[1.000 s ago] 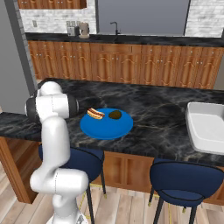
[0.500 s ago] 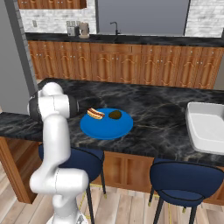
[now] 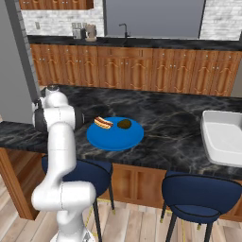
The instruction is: Place one cooked food and one vegetable from the large plate to each tupperware container.
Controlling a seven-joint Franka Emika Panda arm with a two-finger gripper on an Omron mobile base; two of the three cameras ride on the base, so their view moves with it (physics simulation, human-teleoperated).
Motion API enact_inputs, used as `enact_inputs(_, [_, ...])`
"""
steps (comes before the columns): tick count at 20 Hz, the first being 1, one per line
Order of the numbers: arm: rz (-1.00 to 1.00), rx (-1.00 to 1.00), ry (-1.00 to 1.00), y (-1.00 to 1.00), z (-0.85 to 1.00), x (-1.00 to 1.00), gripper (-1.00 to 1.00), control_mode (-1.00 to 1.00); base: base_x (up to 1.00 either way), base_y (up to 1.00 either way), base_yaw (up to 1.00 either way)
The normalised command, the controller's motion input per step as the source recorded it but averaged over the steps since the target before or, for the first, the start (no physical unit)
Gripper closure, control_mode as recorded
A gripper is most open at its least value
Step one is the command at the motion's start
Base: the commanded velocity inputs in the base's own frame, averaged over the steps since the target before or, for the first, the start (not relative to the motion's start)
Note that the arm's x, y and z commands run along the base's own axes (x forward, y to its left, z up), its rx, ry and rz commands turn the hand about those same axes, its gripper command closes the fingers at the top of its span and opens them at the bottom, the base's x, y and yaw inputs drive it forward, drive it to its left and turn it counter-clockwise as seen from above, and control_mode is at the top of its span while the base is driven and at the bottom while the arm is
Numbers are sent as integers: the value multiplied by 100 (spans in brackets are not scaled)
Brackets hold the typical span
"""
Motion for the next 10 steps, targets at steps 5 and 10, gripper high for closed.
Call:
enact_inputs(5, [0, 0, 4, -38, -3, 0, -100, -100, 0, 0, 0])
enact_inputs(10, [0, 0, 3, -20, -11, 0, -100, -100, 0, 0, 0])
